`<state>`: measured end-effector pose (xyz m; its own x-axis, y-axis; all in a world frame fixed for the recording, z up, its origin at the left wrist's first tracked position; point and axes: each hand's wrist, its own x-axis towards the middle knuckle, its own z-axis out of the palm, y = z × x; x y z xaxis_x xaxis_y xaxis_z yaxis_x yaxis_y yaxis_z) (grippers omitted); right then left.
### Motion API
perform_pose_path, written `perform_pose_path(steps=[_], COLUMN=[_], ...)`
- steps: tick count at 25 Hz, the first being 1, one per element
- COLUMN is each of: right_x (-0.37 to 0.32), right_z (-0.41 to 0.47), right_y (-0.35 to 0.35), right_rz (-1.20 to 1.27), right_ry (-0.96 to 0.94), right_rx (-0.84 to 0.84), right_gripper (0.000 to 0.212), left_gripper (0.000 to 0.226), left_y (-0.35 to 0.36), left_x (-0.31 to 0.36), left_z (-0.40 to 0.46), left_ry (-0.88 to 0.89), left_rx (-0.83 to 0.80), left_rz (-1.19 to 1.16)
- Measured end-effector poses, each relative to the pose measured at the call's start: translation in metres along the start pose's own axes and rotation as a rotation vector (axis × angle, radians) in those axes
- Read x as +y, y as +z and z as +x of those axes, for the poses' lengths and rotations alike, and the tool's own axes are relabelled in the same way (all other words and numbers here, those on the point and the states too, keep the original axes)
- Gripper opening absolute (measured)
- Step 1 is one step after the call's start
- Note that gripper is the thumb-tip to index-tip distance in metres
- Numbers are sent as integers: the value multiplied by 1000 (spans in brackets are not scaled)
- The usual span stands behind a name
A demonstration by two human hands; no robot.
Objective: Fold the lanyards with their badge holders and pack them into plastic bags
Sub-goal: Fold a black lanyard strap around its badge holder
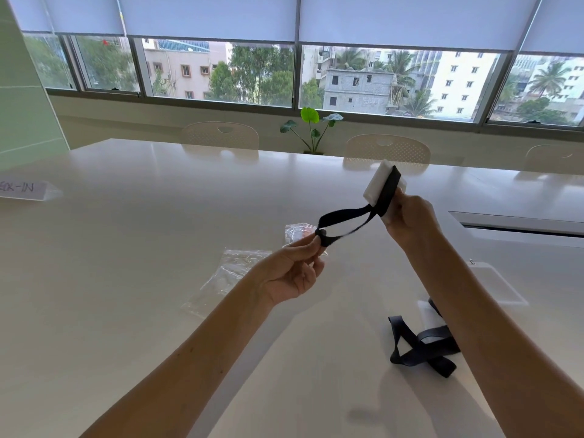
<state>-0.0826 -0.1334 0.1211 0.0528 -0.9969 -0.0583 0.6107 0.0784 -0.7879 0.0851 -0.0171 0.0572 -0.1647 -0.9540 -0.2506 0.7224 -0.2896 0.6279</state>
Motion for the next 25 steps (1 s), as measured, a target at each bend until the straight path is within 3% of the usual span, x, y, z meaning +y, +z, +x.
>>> perform_pose_path(steps=[3,5,8,11,14,18,22,25], right_x=[6,11,16,20,23,21,18,18], right_z=[0,0,-3,-7,-8,-4,-8,-8], right_y=[-3,-1,7,14,18,22,27,25], right_rz=[-20,-71,-124,-205,-304,-376,-273,-285], right_ry=[-5,-38,-91,-162,-255,-263,-185,-214], right_rx=[40,36,-16,-87,-112,-82,-144,-128], right_gripper=[20,21,24,26,24,26,20,18], left_gripper=[15,26,36,9,27,32,17,22], left_y=[-3,-1,1,2,6,15,15,13], left_x=[6,5,-2,-11,-15,-22,-31,-30], left_z=[-2,-1,3,4,2,-3,-5,-8], left_ry=[-62,-71,8,81,141,58,-5,-30], left_rx=[-47,-26,70,168,220,71,49,-5], left_rz=[29,131,449,712,920,913,795,717])
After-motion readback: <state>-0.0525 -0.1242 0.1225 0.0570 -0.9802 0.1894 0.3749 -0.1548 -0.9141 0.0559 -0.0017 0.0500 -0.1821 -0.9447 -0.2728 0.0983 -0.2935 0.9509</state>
